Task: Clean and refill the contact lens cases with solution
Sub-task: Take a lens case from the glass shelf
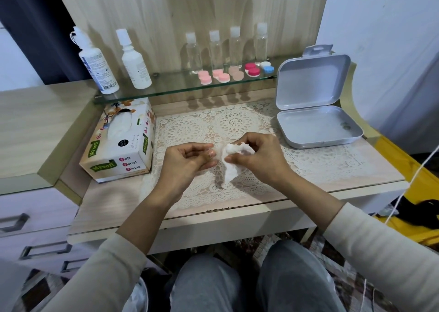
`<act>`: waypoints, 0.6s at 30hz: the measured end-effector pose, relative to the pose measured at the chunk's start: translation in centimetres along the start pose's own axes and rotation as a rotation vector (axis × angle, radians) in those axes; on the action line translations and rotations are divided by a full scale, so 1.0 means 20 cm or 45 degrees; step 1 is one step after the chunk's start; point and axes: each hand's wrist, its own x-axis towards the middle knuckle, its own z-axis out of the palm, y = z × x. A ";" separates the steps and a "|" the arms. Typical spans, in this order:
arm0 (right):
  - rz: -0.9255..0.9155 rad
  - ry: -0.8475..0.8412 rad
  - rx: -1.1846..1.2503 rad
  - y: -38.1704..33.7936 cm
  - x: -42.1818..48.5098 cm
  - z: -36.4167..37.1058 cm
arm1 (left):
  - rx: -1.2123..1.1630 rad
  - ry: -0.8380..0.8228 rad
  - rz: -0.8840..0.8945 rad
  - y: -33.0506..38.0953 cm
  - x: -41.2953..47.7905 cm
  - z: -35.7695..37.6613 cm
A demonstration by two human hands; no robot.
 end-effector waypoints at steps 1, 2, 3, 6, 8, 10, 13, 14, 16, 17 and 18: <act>-0.001 0.027 -0.030 0.00 0.00 0.01 | -0.001 -0.004 0.017 0.00 0.00 0.01; -0.007 0.050 -0.057 0.00 0.00 0.01 | 0.013 -0.012 0.039 0.00 -0.01 0.01; -0.006 0.071 -0.080 0.00 -0.01 0.02 | 0.032 -0.022 0.060 0.00 -0.01 0.02; 0.008 0.101 -0.009 -0.02 -0.01 0.02 | 0.061 -0.053 0.104 0.00 -0.01 0.03; 0.045 0.112 0.122 -0.03 -0.01 0.00 | 0.059 -0.060 0.129 -0.01 -0.01 0.02; 0.079 0.090 0.221 -0.02 0.00 -0.01 | -0.017 -0.062 0.115 -0.01 -0.01 0.01; 0.103 0.034 0.283 0.00 0.01 -0.02 | -0.127 -0.059 0.048 -0.01 0.01 -0.01; 0.105 0.008 0.304 0.01 0.01 -0.02 | -0.119 -0.071 0.037 -0.01 0.01 -0.02; 0.091 -0.026 0.309 0.03 0.02 -0.02 | 0.001 -0.113 0.044 -0.01 0.02 -0.03; 0.085 -0.035 0.305 0.04 0.02 -0.02 | 0.100 -0.144 0.045 0.00 0.03 -0.04; 0.082 -0.043 0.304 0.04 0.02 -0.02 | 0.214 -0.176 0.041 0.00 0.03 -0.05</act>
